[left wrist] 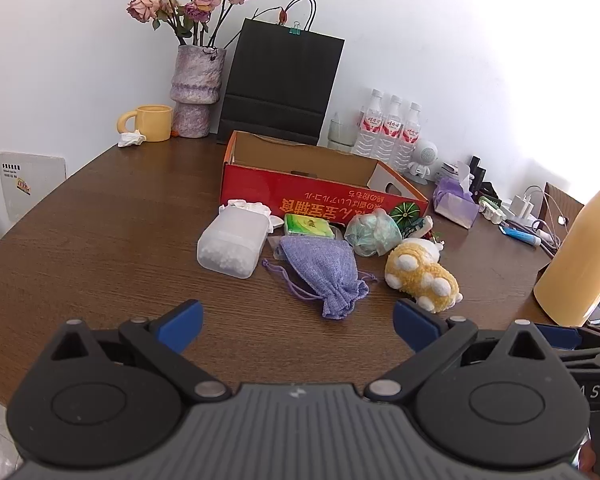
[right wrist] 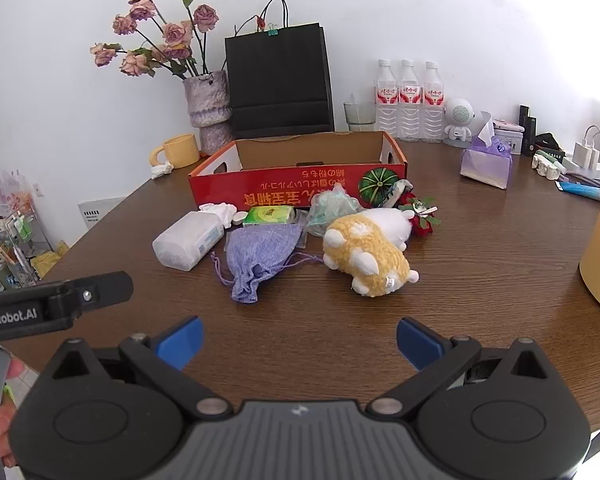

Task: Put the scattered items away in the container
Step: 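Move both tools toward the purple bag and plush toy on the table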

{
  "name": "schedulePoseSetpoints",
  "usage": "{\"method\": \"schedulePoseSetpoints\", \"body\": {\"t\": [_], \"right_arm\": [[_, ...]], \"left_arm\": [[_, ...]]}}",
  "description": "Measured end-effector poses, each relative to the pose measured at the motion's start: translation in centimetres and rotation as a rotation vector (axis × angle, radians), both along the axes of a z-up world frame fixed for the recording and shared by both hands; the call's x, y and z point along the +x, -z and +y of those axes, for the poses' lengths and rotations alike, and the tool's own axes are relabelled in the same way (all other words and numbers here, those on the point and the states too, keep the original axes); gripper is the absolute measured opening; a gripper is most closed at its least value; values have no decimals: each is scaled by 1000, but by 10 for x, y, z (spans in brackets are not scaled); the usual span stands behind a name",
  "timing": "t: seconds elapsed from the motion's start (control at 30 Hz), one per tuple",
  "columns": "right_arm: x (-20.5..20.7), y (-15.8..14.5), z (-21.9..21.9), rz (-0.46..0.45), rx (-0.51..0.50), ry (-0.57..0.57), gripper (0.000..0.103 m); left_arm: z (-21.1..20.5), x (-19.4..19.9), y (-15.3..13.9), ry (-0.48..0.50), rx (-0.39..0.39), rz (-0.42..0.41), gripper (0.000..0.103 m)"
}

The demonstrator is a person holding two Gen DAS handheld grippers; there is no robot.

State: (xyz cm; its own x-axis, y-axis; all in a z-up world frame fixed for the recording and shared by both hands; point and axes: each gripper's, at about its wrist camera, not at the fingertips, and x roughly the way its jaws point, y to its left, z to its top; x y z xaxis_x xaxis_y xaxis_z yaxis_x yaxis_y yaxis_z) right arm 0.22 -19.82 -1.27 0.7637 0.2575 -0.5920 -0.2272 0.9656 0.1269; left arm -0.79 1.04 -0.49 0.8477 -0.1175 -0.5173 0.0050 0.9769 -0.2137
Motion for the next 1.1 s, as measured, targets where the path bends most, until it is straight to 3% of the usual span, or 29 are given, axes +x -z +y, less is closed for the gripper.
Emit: {"method": "schedulePoseSetpoints", "body": {"t": [1.1], "right_arm": [[-5, 1, -2, -1, 11, -1, 103]], "left_arm": [[0, -4, 3, -2, -8, 23, 103]]}}
